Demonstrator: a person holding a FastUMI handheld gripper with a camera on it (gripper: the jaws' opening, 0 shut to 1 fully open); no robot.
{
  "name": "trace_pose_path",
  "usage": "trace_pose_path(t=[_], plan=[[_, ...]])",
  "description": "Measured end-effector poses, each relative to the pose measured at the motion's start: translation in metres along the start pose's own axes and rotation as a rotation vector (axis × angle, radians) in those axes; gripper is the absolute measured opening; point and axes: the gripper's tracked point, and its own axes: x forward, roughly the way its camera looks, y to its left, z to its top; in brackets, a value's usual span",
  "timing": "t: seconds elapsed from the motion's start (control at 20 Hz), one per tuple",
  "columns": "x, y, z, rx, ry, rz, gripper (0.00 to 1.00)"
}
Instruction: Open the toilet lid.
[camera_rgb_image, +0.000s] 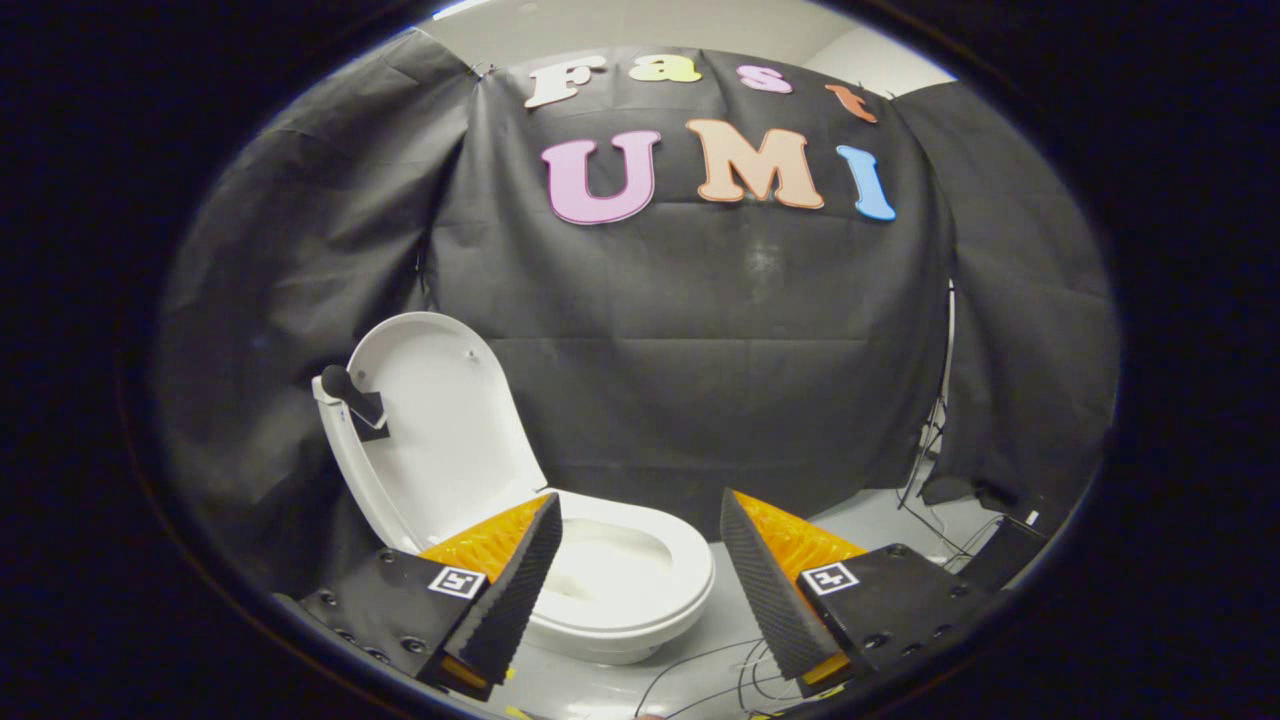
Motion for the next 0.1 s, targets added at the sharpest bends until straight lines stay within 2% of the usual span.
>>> trace_pose_path(t=[0.1], plan=[[-0.0003, 0.0021, -0.0016, -0.003, 0.007, -0.002, 0.99]])
